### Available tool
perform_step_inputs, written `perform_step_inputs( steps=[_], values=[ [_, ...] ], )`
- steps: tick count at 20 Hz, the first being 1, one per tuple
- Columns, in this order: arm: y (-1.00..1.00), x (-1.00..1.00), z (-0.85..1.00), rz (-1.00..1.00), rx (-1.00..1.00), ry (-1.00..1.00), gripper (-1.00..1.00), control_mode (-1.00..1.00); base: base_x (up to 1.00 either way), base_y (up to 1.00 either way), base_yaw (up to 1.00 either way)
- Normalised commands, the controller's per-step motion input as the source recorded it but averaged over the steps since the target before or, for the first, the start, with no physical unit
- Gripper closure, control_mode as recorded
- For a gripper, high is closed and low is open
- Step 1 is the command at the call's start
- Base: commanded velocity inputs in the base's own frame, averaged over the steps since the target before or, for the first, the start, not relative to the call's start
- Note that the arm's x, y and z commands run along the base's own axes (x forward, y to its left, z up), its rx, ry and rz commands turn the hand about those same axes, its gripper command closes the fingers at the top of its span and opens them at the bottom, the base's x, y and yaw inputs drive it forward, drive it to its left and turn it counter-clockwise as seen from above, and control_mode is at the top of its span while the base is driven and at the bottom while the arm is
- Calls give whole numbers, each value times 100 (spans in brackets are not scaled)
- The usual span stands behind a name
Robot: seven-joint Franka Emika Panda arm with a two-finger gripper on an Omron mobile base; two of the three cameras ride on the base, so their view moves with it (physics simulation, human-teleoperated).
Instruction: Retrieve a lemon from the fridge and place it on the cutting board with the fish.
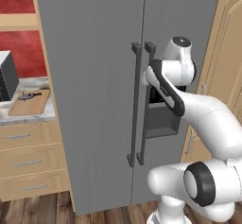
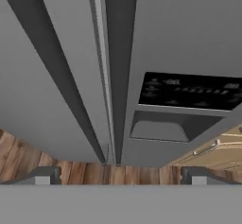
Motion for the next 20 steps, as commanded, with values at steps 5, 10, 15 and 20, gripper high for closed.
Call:
perform_step_inputs(
  steps=[5,10,15,20],
  values=[
    [0,59,-8,4,3,0,-100,-100,0,0,0],
    [0,61,-7,3,5,-2,-100,-100,0,0,0],
    [0,57,-8,0,0,-9,-100,-100,0,0,0],
    [0,42,-17,0,0,-17,-100,-100,0,0,0]
  ],
)
